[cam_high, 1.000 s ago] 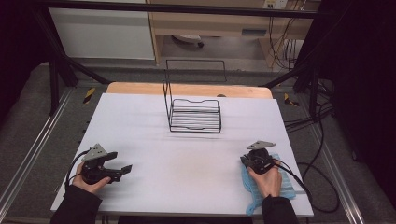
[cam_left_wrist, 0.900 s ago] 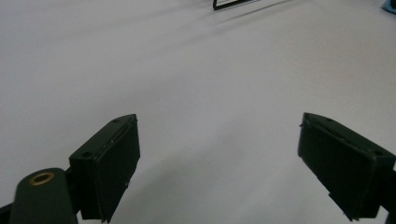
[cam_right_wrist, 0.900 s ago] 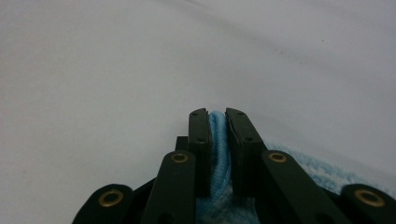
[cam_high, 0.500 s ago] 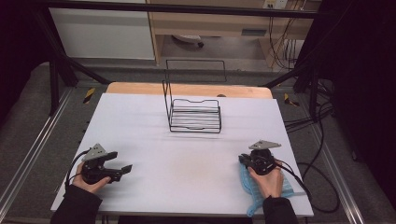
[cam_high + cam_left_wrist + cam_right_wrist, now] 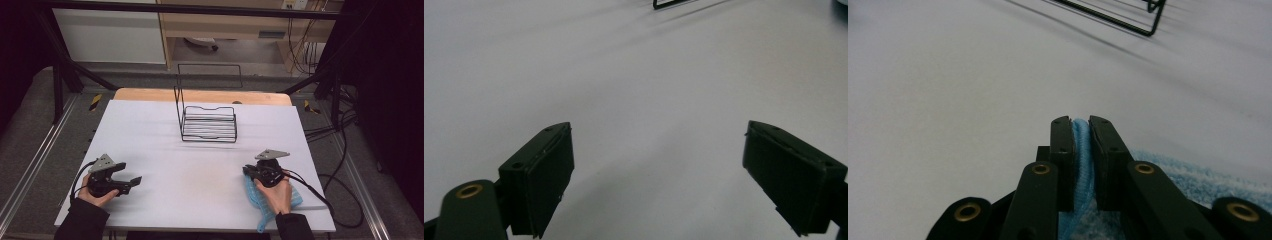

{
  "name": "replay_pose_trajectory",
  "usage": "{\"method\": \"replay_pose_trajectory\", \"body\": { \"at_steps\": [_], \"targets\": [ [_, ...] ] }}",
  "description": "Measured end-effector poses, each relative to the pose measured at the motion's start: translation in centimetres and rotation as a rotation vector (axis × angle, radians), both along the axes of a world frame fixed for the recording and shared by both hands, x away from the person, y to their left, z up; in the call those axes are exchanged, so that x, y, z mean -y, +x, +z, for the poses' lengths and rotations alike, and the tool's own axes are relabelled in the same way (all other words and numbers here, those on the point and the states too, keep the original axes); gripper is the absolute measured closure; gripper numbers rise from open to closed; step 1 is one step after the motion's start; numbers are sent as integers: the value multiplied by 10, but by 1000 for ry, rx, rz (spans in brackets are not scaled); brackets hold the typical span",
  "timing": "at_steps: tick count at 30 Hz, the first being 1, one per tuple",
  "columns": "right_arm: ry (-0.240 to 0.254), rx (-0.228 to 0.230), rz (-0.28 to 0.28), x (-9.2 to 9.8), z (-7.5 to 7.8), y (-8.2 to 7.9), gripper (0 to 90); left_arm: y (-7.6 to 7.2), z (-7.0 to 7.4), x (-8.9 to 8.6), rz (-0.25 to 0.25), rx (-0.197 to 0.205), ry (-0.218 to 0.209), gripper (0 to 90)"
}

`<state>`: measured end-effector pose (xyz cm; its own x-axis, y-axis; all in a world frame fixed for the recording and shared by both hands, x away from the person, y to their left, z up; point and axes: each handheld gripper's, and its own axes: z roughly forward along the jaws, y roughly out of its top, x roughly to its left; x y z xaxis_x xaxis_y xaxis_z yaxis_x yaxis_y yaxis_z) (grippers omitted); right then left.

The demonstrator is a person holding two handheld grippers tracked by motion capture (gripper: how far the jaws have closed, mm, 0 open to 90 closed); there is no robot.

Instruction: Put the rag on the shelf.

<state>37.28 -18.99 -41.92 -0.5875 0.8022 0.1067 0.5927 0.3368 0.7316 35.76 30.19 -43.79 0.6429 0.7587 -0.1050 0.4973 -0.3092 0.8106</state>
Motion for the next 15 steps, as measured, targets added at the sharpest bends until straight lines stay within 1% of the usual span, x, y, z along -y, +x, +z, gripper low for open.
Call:
{"method": "replay_pose_trajectory", "body": {
  "at_steps": [2,3,7,8,9,10,11,15],
  "targets": [
    [3,2,18,-9,1,0,817,0,0,0,1,0,1,129],
    [3,2,18,-9,1,0,817,0,0,0,1,0,2,129],
    [15,0,36,-20,2,1,817,0,0,1,0,0,2,129],
    [15,1,47,-25,3,1,817,0,0,1,1,0,2,129],
    [15,1,47,-25,3,1,817,0,-1,1,1,0,2,129],
    [20,-1,55,-32,3,3,817,0,-1,1,1,0,2,129],
    [20,-1,55,-32,3,3,817,0,-1,1,1,0,2,129],
    [27,-4,77,-48,3,6,816,0,-1,1,1,-1,1,128]
  ]
}}
